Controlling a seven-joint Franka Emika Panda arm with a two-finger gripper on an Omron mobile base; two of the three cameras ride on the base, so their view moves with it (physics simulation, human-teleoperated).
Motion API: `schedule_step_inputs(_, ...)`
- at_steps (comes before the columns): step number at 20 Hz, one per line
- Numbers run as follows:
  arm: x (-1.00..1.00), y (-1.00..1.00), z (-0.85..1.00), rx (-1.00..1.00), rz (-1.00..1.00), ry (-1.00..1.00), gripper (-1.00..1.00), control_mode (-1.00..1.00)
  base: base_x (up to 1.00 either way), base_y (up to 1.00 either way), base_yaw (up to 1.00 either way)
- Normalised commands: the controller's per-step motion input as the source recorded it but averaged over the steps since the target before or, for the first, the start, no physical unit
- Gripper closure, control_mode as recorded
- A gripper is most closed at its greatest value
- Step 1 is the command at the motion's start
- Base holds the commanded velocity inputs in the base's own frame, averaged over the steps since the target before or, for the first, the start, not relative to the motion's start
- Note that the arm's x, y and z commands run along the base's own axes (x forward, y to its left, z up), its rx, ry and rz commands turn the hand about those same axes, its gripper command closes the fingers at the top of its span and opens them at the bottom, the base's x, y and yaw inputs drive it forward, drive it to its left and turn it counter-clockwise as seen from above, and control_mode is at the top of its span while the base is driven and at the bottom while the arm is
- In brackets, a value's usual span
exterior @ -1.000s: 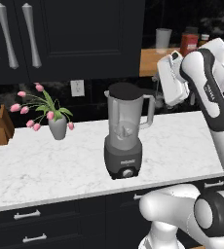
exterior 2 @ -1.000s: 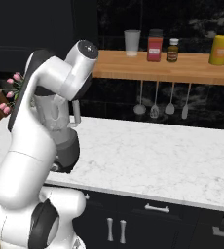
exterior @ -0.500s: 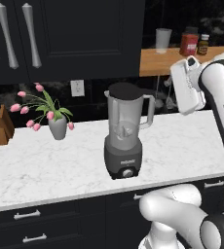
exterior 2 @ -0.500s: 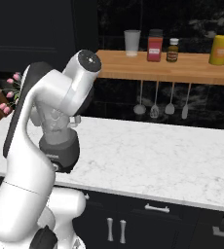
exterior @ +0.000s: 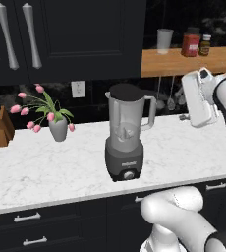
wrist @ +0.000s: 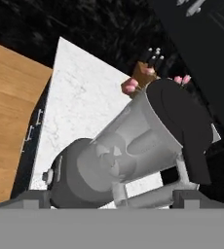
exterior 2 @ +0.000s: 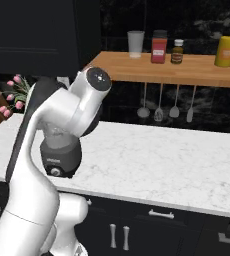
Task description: Close the lid blender by securely placing the lid on top.
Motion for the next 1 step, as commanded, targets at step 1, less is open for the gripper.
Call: schedule_step_inputs(1,-0.16,-0.26,-0.36,0.0,0.0,0.0,-1.0,-1.0,0.0,0.0,0.0)
